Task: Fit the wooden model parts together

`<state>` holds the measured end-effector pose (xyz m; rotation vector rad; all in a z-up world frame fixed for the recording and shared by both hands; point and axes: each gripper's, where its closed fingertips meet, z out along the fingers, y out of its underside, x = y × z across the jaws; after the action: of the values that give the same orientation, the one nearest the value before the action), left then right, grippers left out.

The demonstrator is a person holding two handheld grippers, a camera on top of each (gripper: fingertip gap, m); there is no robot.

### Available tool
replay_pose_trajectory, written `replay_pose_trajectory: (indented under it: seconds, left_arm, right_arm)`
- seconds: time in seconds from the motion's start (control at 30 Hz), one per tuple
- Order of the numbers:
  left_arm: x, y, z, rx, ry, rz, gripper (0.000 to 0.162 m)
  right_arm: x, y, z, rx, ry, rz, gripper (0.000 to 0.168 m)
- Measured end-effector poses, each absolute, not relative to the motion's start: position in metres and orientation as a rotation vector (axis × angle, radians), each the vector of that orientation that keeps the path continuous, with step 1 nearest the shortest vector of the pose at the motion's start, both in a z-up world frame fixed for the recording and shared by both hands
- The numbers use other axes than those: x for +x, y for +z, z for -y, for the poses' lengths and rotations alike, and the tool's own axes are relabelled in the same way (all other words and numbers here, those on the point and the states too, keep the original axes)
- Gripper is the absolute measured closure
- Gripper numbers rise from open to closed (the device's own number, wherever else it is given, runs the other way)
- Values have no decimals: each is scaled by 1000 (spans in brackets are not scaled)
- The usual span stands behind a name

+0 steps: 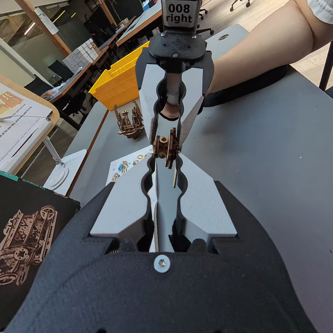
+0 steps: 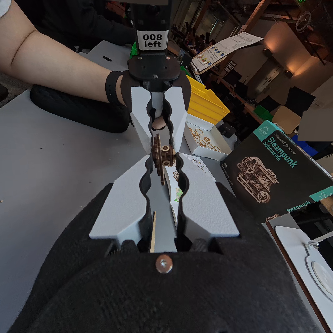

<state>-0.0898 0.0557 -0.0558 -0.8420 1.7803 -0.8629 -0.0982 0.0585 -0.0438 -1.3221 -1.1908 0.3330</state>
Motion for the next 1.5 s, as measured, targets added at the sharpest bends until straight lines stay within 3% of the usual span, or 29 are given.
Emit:
replay_pose_trajectory:
  seconds: [1.5]
  left_arm:
    - [-92, -47, -48, -757, -805, -1742, 143]
  right_arm:
    - [-92, -41, -51, -1329, 406, 1210, 148]
